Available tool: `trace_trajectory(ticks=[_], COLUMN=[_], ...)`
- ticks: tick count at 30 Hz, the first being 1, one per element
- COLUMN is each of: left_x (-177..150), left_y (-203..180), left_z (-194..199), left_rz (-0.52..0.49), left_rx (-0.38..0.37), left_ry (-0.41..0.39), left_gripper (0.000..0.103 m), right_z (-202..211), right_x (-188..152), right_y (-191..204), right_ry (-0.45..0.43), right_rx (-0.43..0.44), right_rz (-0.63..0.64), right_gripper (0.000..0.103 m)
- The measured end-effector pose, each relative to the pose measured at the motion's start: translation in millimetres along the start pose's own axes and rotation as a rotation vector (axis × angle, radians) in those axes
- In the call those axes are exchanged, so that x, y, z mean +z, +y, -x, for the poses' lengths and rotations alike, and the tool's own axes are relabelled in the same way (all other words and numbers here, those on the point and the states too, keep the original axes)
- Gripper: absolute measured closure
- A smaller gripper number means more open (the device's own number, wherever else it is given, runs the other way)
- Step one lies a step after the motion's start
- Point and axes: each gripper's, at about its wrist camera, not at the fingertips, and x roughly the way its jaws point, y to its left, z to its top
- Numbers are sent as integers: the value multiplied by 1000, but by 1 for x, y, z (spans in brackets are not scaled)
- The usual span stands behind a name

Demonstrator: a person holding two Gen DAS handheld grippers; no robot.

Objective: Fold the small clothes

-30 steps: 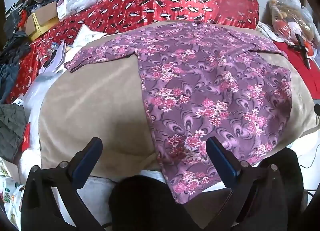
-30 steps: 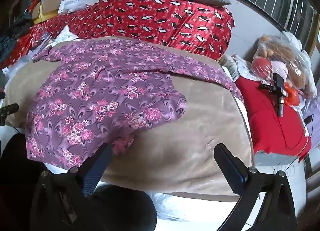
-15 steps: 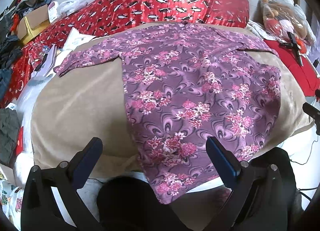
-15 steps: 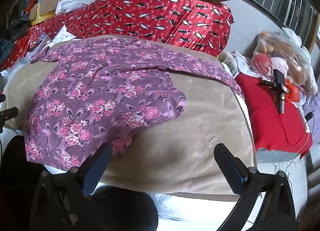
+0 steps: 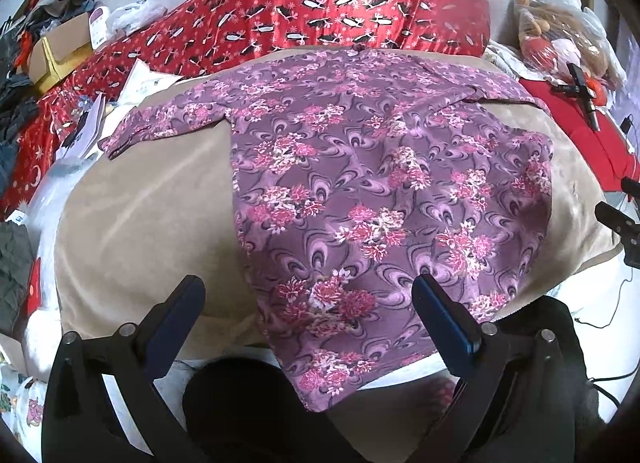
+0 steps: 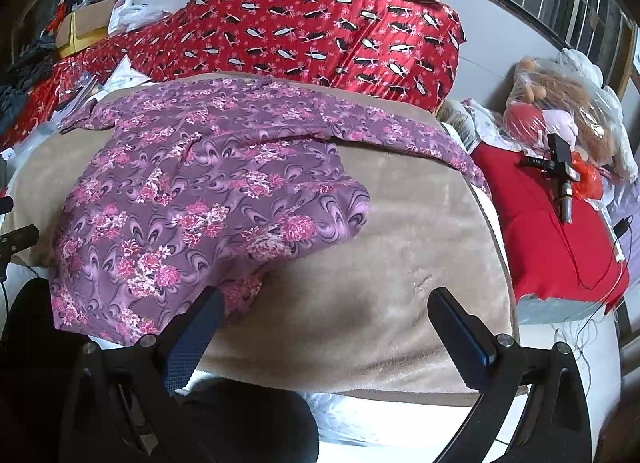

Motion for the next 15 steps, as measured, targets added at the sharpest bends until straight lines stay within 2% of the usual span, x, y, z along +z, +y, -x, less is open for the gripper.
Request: trace_trajectory(ticks=[15], left_x=[0], left_y=[3], left_z=[-1], left_rz=[0], left_rx=[1], left_ry=[5], left_gripper=[0], right_z=[2], right_x=[-1], right_y=[-2], right_ry=[-7], right_rx=[15], right_rz=[-6], right_gripper=[2])
